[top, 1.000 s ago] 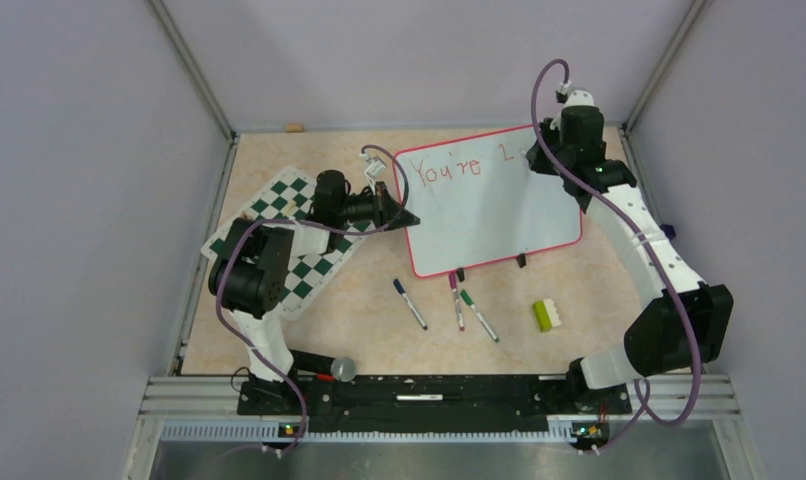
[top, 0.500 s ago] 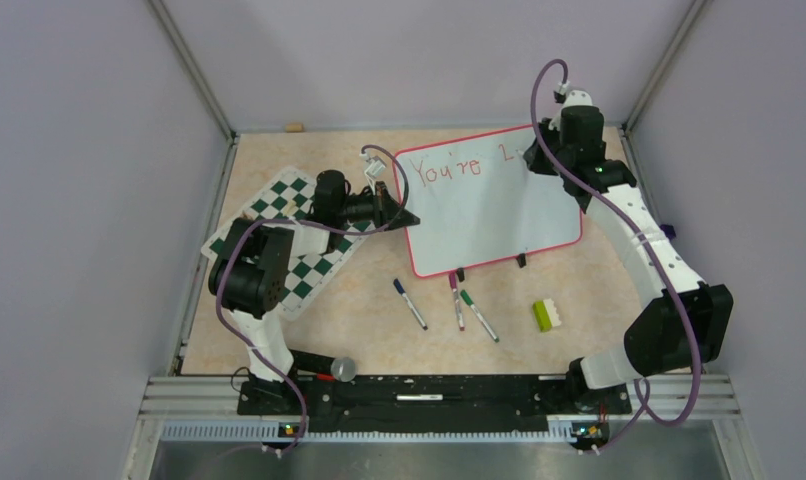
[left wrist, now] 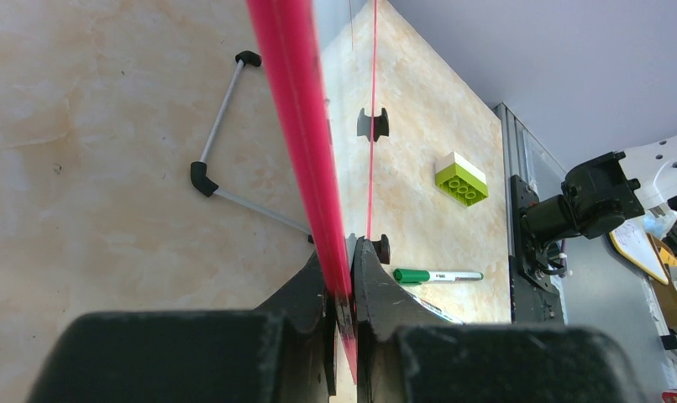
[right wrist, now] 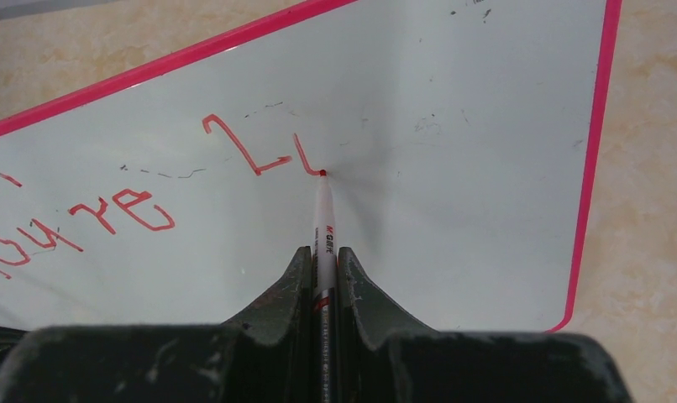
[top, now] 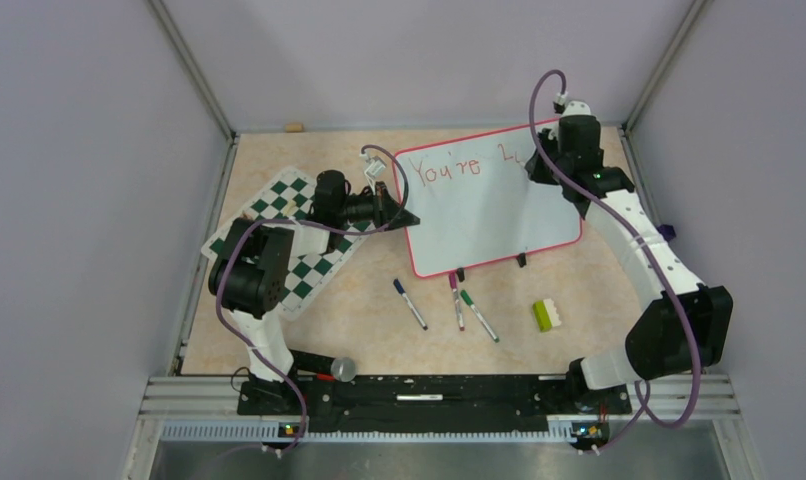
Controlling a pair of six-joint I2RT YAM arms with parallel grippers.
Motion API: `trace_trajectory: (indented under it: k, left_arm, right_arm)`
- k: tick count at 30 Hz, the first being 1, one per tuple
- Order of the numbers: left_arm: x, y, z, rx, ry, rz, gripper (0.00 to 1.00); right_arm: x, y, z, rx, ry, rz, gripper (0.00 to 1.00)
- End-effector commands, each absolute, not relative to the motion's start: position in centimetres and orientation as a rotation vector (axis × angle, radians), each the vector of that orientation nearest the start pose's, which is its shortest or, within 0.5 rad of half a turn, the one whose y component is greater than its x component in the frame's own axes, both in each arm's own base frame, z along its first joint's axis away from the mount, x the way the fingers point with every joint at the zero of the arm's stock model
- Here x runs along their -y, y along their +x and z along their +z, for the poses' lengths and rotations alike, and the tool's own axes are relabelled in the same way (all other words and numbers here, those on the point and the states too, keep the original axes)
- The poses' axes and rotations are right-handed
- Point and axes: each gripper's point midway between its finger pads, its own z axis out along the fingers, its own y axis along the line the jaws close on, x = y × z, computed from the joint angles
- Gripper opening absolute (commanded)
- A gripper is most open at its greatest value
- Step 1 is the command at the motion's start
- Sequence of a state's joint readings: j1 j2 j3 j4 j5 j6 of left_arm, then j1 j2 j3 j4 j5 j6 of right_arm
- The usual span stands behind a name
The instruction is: Write a sentence on the whiteboard
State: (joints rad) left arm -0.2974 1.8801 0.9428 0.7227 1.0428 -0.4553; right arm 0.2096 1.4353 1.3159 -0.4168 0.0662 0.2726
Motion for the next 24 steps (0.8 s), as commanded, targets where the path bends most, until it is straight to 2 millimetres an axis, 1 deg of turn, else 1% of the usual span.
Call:
trace_trajectory:
  k: [1,5,14,24]
  left_arm:
    - [28.3,36.0,10.2,-1.796,0.772,-1.33,0.0]
    - [28.3,36.0,10.2,-1.797,0.772,-1.329,0.0]
    - [28.3,36.0,10.2,-1.796,0.774,-1.33,0.0]
    - [28.3,36.0,10.2,-1.797,0.775,-1.329,0.0]
  right_arm:
    - [-7.2,42.6,26.3,-2.05,0.167,0.173,0.0]
    - [-7.3,43.4,27.1,-2.034,0.17,0.179,0.0]
    - [-8.1,44.4,28.0,-2.012,0.149,0.22,0.0]
    - [-9.3,44.5,28.0,-2.019,0.109,0.286,0.0]
